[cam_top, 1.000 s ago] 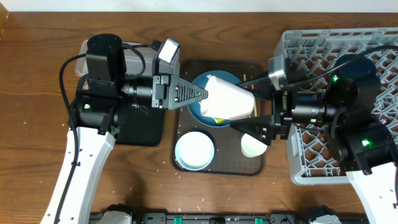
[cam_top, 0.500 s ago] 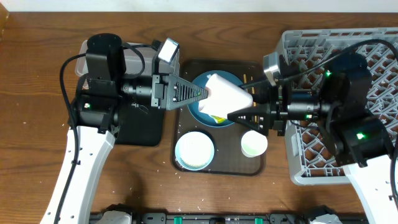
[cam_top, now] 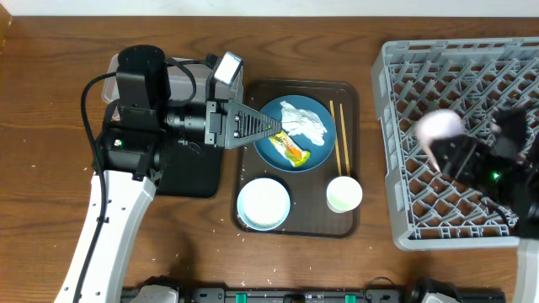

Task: Sort waste into correct bins and load items into the dishwasher rack
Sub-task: 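Place the pink-lined cup upside down in the grey rack with right gripper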

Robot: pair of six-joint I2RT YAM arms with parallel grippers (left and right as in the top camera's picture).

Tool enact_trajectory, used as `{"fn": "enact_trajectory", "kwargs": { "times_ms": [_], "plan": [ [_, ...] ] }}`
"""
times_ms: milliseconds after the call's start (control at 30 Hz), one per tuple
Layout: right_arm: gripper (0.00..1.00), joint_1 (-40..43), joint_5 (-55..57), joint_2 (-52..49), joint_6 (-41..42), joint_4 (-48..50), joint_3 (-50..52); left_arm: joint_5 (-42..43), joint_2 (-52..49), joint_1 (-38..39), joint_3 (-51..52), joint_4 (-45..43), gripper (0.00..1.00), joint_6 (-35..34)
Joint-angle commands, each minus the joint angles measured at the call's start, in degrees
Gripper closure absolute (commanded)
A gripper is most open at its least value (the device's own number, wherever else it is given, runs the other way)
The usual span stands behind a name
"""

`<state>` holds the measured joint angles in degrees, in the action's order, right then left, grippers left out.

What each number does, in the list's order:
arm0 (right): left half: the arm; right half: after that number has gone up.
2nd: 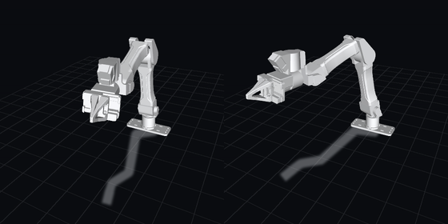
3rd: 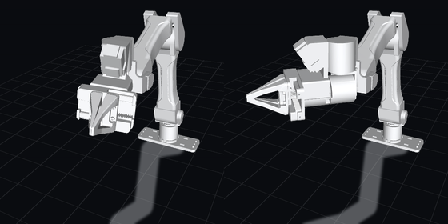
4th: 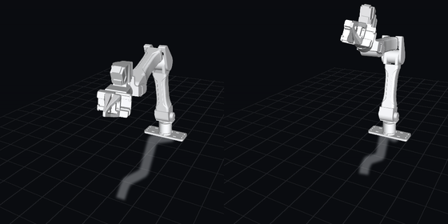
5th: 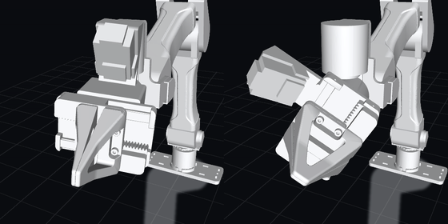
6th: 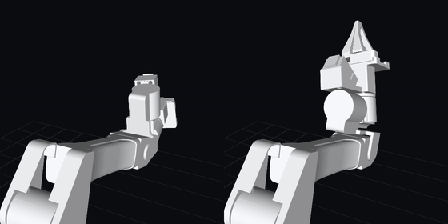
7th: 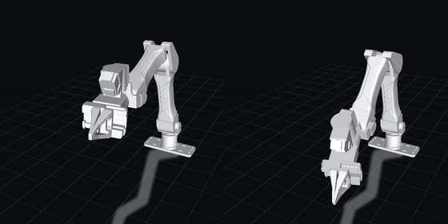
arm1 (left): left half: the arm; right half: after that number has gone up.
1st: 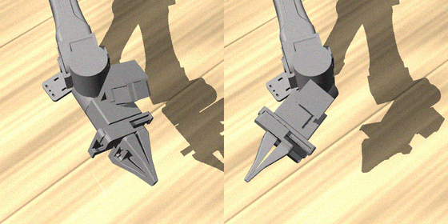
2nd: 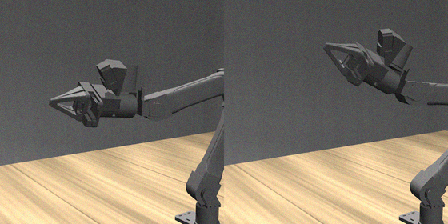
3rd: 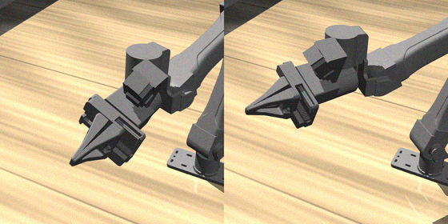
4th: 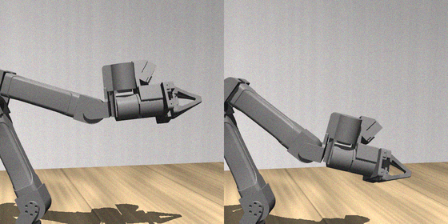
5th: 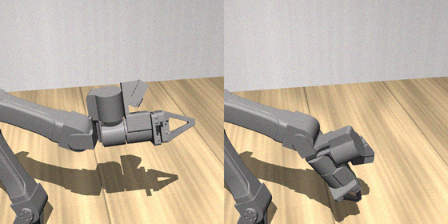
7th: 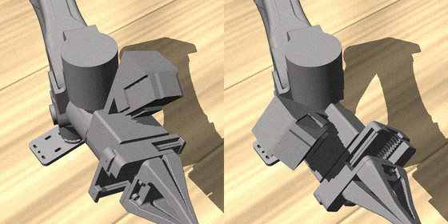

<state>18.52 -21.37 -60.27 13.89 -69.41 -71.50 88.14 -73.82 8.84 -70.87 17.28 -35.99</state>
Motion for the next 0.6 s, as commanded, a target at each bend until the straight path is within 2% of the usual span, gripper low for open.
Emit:
{"fn": "enact_trajectory", "kwargs": {
  "times_ms": [0,433,467,567],
  "plan": [
    [0.51,1.14,15.10,-3.26,3.17,-3.10,-0.48,-0.33,0.20,0.02,-0.98,-0.28,0.31,1.05],
    [0.51,1.88,16.39,-27.04,4.52,-7.02,-0.48,-0.33,0.20,0.02,-0.98,-0.26,0.31,1.68],
    [0.50,1.88,16.39,-28.02,4.48,-7.15,-0.48,-0.33,0.20,0.02,-0.98,-0.26,0.31,1.86],
    [0.23,1.88,15.34,-30.21,3.69,-7.48,-0.48,-0.35,0.20,0.02,-0.98,-0.26,0.31,1.86]
  ]
}}
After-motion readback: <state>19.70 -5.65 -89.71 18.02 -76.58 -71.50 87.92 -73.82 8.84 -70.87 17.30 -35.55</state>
